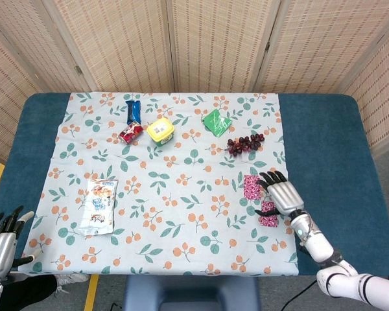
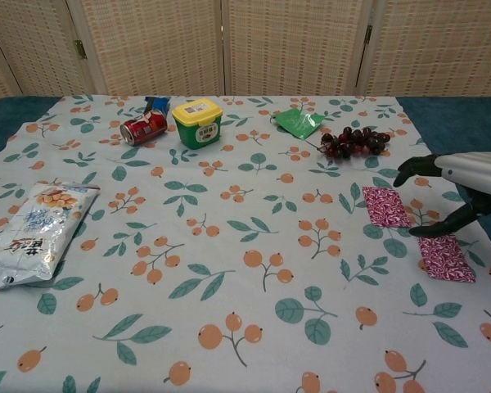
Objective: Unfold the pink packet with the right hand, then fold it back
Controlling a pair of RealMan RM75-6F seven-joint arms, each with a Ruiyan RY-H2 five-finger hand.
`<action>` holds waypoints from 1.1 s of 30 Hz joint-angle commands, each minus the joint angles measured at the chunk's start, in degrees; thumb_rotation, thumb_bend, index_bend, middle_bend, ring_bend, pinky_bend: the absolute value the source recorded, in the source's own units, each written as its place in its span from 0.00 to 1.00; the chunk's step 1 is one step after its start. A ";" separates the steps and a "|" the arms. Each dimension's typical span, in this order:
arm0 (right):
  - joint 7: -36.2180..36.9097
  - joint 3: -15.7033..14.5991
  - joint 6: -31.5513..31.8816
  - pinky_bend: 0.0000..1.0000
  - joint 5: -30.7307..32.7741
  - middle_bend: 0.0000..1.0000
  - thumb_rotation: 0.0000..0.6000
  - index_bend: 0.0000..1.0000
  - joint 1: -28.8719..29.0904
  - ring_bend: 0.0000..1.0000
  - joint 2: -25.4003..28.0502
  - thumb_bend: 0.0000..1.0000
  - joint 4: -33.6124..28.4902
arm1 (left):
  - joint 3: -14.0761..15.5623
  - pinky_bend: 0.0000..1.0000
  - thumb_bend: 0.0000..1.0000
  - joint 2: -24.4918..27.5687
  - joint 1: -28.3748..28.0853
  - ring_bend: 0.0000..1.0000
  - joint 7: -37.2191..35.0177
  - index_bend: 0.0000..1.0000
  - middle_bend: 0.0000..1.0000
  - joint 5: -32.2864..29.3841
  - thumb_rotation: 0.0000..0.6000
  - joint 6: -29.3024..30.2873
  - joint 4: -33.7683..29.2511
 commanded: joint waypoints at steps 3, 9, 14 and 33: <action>-2.59 -2.78 3.53 0.00 1.22 0.10 0.59 0.19 -4.14 0.00 3.00 0.24 -5.39 | 0.04 0.00 0.22 -0.12 -0.23 0.17 -0.05 0.19 0.09 0.42 1.00 -0.06 0.02; -3.46 -3.74 4.12 0.00 2.15 0.10 0.59 0.19 -5.77 0.00 2.03 0.24 -4.74 | 0.13 0.00 0.22 -0.23 -0.33 0.17 -0.43 0.19 0.09 0.88 1.00 0.07 0.28; -3.96 -3.87 3.99 0.00 2.23 0.10 0.60 0.18 -6.11 0.00 0.77 0.24 -3.02 | 0.29 0.00 0.22 -0.26 -0.15 0.17 -0.68 0.19 0.09 0.94 1.00 0.21 0.47; -4.93 -3.70 2.99 0.00 1.75 0.10 0.59 0.18 -6.38 0.00 -1.72 0.24 -0.30 | 0.45 0.00 0.22 -0.61 0.14 0.17 -1.54 0.19 0.09 0.59 1.00 -0.01 1.39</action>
